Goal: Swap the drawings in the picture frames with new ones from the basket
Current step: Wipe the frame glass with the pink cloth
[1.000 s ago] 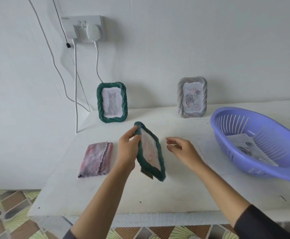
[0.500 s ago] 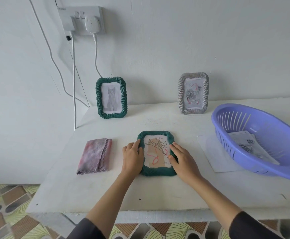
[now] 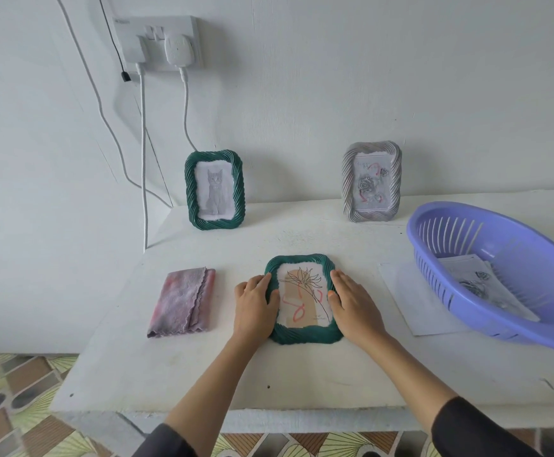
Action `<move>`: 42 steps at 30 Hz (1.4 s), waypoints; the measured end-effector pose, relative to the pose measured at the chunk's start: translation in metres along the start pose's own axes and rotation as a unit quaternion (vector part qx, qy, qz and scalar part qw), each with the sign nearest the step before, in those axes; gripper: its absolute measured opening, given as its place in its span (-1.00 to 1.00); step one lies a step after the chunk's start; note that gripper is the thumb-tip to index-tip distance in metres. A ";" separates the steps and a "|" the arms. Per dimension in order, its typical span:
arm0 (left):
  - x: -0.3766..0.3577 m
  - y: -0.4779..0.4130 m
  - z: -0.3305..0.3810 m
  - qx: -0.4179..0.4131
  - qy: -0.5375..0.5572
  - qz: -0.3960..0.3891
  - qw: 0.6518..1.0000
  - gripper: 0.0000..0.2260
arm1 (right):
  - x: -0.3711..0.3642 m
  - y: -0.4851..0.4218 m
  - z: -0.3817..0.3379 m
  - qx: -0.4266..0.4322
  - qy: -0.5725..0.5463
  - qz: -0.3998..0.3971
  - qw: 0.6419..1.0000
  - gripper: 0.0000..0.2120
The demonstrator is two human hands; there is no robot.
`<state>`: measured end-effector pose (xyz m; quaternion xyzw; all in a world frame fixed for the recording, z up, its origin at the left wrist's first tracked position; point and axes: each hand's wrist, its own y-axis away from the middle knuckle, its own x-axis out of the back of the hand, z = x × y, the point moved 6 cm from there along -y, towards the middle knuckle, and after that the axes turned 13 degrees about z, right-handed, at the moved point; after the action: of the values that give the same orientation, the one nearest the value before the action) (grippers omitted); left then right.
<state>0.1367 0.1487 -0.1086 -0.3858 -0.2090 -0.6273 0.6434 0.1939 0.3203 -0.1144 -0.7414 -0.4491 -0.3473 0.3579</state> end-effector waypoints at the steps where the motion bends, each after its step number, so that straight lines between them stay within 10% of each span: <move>1: 0.000 0.000 0.000 -0.002 -0.001 -0.001 1.000 -0.59 | -0.001 0.001 0.000 0.001 0.011 -0.003 1.000 -0.53; 9: 0.002 -0.003 0.000 0.020 0.032 -0.002 0.999 -0.61 | -0.002 0.002 0.000 0.005 0.037 -0.002 0.999 -0.52; 15: 0.064 -0.024 -0.036 0.111 -0.062 0.188 0.974 -0.51 | -0.001 0.003 0.000 0.000 0.029 -0.006 1.000 -0.53; 20: 0.076 -0.025 -0.092 0.281 -0.164 0.089 0.941 -0.25 | -0.001 0.002 -0.001 -0.002 0.034 -0.004 0.999 -0.53; 28: 0.080 -0.024 -0.080 0.232 -0.209 0.067 0.948 -0.46 | -0.001 0.003 -0.001 -0.003 0.027 -0.011 1.000 -0.53; 38: 0.074 -0.027 -0.022 0.244 0.266 0.046 0.931 -0.47 | 0.025 -0.001 -0.037 -0.073 -0.274 0.005 0.959 -0.34; 42: 0.041 -0.013 0.045 0.170 0.333 -0.053 0.926 -0.47 | 0.014 0.001 -0.079 -0.152 -0.509 -0.107 0.840 -0.39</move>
<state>0.1394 0.1575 -0.0466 -0.0281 -0.1061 -0.7078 0.6978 0.1847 0.2594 -0.0629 -0.8059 -0.5865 -0.0210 -0.0778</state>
